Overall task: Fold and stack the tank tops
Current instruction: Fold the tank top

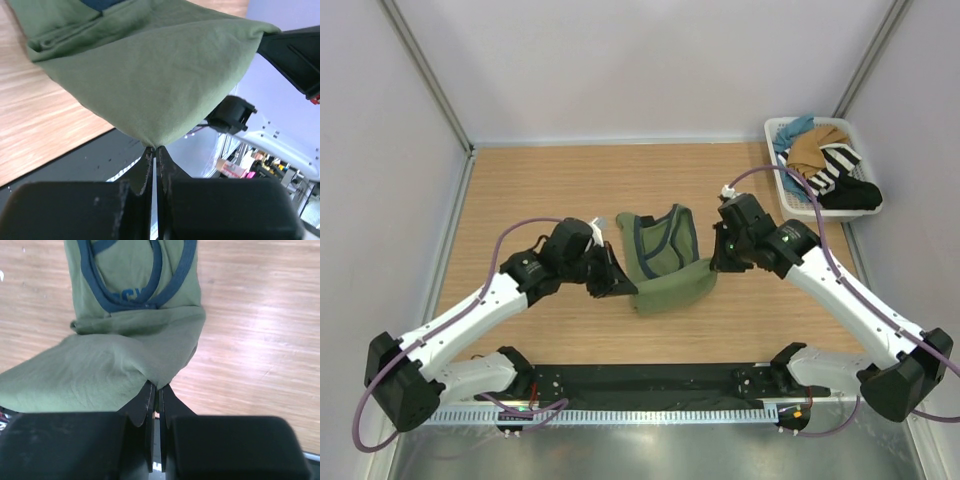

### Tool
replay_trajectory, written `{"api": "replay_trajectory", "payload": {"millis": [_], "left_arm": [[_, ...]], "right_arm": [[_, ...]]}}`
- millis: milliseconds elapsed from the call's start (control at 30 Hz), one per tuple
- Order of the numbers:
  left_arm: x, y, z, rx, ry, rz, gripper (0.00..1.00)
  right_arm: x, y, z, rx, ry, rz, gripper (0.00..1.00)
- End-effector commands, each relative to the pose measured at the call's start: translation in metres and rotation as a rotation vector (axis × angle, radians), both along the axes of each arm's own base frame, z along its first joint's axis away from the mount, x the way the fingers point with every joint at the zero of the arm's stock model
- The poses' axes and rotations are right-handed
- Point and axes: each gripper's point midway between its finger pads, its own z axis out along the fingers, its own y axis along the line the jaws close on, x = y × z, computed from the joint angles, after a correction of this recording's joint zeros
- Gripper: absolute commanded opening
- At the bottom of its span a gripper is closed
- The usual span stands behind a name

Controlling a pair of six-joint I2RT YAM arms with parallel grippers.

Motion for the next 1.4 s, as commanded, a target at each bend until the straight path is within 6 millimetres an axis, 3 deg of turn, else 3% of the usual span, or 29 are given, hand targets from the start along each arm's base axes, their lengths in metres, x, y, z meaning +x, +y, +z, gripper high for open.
{"api": "replay_trajectory", "payload": {"millis": [0,467,500,733,1000,1133,1367], "left_arm": [[0.019,-0.010,0.021,-0.082,-0.024,-0.007,0.00],[0.077,-0.001,0.029,-0.107,-0.021,0.045,0.00],[0.081,-0.001,0.030,-0.112,-0.021,0.044,0.00],[0.116,0.006,0.013,-0.114,0.014,0.080,0.00],[0.151,0.014,0.007,-0.135,0.033,0.105,0.00],[0.156,0.010,0.008,-0.146,0.039,0.087,0.00],[0.150,0.013,0.010,-0.143,0.029,0.085,0.00]], "right_arm": [[0.033,0.003,0.025,0.057,-0.094,-0.001,0.01],[0.100,-0.003,0.036,0.034,-0.122,-0.022,0.01],[0.102,0.003,0.037,0.060,-0.114,-0.002,0.01],[0.141,0.016,0.030,0.080,-0.086,0.015,0.01],[0.180,0.023,0.025,0.100,-0.074,0.002,0.01],[0.186,0.026,0.026,0.109,-0.072,0.006,0.01],[0.172,0.027,0.030,0.145,-0.075,0.012,0.01]]}}
